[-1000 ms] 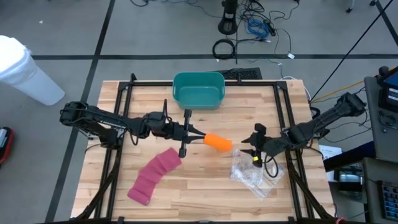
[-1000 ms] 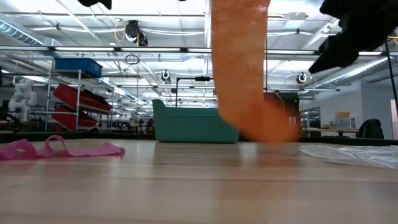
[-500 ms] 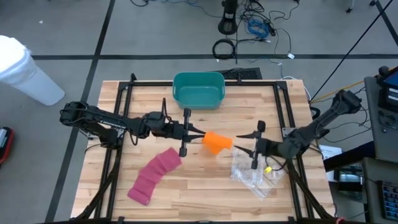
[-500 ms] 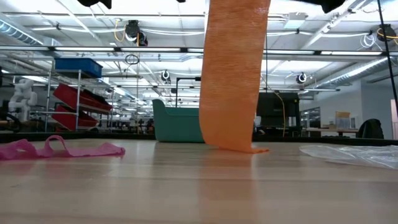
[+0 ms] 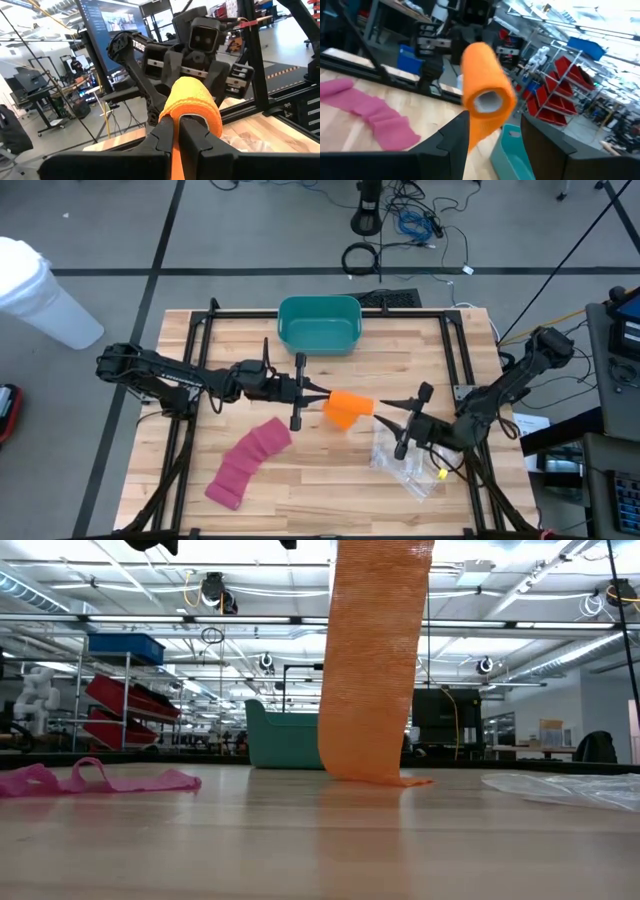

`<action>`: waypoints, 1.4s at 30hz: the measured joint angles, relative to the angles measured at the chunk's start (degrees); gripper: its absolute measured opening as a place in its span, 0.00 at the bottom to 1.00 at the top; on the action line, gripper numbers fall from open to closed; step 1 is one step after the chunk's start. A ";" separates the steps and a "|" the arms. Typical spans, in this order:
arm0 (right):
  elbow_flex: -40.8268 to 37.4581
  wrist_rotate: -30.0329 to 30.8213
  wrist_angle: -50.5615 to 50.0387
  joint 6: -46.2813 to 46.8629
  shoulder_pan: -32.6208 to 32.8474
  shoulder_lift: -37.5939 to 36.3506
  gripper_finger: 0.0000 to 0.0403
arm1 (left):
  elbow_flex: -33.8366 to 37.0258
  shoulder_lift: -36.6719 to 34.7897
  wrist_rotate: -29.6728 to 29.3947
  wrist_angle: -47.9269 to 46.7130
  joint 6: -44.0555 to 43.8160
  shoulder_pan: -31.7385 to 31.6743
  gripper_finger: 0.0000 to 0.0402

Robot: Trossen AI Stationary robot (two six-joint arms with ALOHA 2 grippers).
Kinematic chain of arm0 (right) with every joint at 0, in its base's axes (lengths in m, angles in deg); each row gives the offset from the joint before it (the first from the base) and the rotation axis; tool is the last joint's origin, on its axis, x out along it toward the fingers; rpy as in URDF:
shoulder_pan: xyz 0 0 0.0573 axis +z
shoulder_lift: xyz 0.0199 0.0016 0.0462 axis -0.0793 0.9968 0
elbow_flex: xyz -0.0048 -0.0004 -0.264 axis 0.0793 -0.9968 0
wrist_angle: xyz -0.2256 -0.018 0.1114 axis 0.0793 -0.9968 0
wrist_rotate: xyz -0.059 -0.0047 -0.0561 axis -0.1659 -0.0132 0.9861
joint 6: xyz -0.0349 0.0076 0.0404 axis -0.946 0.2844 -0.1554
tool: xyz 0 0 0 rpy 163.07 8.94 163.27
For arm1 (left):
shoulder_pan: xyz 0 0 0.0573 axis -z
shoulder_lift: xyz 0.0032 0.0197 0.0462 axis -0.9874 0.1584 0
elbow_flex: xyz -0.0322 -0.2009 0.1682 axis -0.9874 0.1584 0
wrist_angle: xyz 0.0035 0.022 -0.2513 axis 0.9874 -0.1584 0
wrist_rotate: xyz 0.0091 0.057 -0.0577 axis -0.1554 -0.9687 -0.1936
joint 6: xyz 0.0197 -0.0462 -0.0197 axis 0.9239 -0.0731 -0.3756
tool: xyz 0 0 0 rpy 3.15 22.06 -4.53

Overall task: Roll bandage
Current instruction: Roll the orange bandage

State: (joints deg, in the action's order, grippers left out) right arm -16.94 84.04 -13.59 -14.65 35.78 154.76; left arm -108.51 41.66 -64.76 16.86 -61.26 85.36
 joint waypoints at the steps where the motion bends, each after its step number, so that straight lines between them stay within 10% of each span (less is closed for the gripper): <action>1: 0.00 0.09 0.16 -0.66 -0.05 -0.02 0.40 | 0.00 0.00 0.19 -0.05 0.00 0.00 0.03; 18: 0.00 -12.22 3.44 -3.22 -9.10 0.00 0.39 | -0.01 -0.02 0.52 -0.17 0.42 -0.43 0.03; 28: 0.04 -12.15 3.98 -7.43 -9.63 -0.15 0.03 | -0.07 0.29 0.49 -3.15 0.34 -1.55 0.03; 42: 0.13 -15.01 2.87 -6.89 -11.82 -0.24 0.03 | -0.04 0.39 4.87 -2.72 2.18 -1.41 0.20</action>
State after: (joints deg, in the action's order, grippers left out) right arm -16.81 69.03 -10.72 -21.54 23.96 154.52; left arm -108.55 42.06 -59.89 14.14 -59.08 83.94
